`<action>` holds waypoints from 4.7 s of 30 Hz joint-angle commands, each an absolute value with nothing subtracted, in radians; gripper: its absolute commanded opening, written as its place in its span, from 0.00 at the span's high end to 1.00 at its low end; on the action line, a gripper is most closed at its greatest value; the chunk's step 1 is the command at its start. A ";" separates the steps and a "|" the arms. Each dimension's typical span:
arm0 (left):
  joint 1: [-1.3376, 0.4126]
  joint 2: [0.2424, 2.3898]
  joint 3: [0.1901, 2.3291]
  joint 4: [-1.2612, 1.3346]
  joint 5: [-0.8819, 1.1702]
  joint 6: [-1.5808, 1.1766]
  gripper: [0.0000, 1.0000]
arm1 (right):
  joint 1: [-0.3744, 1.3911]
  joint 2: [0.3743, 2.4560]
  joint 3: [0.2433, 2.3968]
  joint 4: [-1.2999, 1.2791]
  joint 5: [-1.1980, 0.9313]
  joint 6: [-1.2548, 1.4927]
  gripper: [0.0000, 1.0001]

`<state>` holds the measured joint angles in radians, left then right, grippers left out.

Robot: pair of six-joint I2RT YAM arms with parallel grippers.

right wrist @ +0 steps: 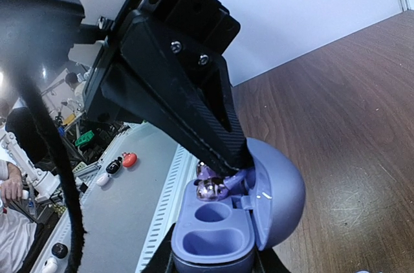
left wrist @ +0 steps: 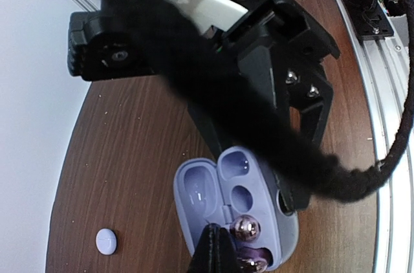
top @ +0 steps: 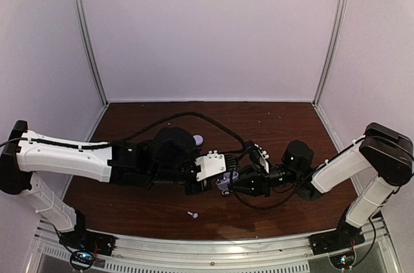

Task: Insert the wireless bluetooth earbuds into the charging case
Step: Insert the left earbud into the left side groove of the charging case, then adjust the left earbud in the left side groove of the charging case.

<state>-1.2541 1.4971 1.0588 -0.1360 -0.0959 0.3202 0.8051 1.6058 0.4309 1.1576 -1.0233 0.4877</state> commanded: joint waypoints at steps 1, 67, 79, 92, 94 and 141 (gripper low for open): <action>-1.277 1.513 1.078 -0.141 -0.126 0.335 1.00 | 0.798 1.617 0.436 1.339 -1.003 0.544 1.00; -0.986 1.333 0.884 0.394 0.561 -0.379 0.02 | 0.822 1.284 0.484 0.894 -0.834 0.110 1.00; -0.986 1.393 0.931 0.376 0.514 -0.414 0.02 | 0.861 1.254 0.500 0.834 -0.804 0.074 1.00; -0.982 1.426 0.957 0.328 0.455 -0.406 0.02 | 0.874 1.235 0.501 0.819 -0.799 0.062 1.00; -0.982 1.431 0.955 0.325 0.452 -0.403 0.02 | 0.874 1.233 0.502 0.821 -0.801 0.062 1.00; -1.006 1.381 0.919 0.277 0.447 -0.220 0.02 | 0.876 1.263 0.497 0.881 -0.810 0.126 1.00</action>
